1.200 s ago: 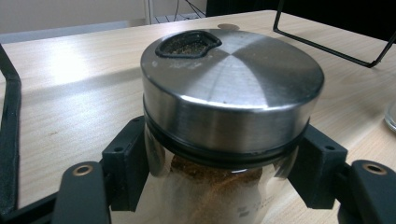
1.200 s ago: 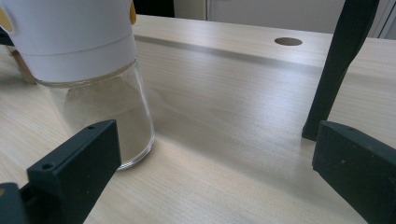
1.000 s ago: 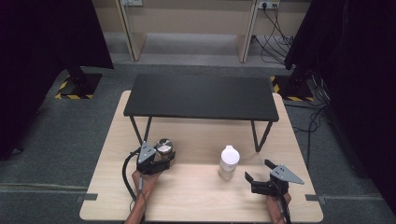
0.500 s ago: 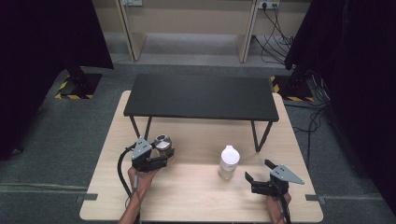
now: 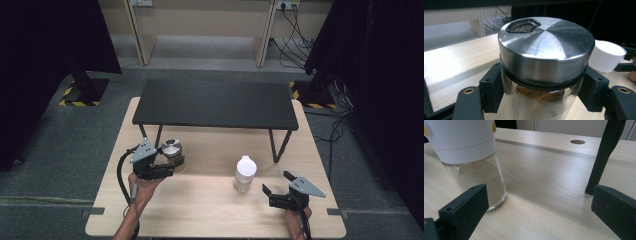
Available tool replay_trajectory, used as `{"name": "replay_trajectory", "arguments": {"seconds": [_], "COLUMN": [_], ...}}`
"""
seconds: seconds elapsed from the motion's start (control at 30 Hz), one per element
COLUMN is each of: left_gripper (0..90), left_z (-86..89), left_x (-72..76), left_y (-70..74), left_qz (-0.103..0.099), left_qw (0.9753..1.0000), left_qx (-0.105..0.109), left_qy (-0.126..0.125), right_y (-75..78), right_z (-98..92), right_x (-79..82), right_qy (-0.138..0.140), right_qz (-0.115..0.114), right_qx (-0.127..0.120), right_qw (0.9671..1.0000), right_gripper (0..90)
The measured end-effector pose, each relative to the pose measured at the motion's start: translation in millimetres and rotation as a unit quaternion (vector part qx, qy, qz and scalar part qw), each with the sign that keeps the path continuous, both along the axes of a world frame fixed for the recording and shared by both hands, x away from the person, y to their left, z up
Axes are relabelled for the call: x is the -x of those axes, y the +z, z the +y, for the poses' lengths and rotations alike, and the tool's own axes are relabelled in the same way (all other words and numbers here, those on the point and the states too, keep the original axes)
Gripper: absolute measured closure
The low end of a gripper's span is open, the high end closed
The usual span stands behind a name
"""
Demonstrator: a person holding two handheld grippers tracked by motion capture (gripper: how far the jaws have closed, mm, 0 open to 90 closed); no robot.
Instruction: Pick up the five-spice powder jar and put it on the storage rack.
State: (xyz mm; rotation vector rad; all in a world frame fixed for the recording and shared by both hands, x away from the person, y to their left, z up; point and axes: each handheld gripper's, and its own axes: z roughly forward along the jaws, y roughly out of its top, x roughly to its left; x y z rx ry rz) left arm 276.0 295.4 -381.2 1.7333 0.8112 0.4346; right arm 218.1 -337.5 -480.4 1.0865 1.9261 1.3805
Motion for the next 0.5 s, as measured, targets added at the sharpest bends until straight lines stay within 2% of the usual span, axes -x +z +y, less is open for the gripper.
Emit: {"name": "replay_trajectory", "arguments": {"seconds": [0.17, 0.2, 0.5], "left_gripper": [31.1, 31.1, 31.1], "left_z": [3.8, 4.7, 8.2], "left_x": [-3.1, -3.8, -8.6], "left_y": [25.4, 34.3, 71.9], "left_qz": [0.003, 0.003, 0.004], "left_qw": [0.9998, 0.9997, 0.9993], "left_qx": [-0.007, -0.011, -0.013], "left_qy": [-0.018, -0.022, -0.034], "right_y": [0.1, 0.1, 0.2], "right_z": [0.2, 0.2, 0.5], "right_x": [0.0, 0.0, 0.0], "right_qy": [0.0, 0.0, 0.0], "right_qz": [0.0, 0.0, 0.0], "right_qx": [0.001, 0.0, 0.002], "right_qw": [1.0, 1.0, 1.0], "right_gripper": [1.1, 1.1, 1.1]}}
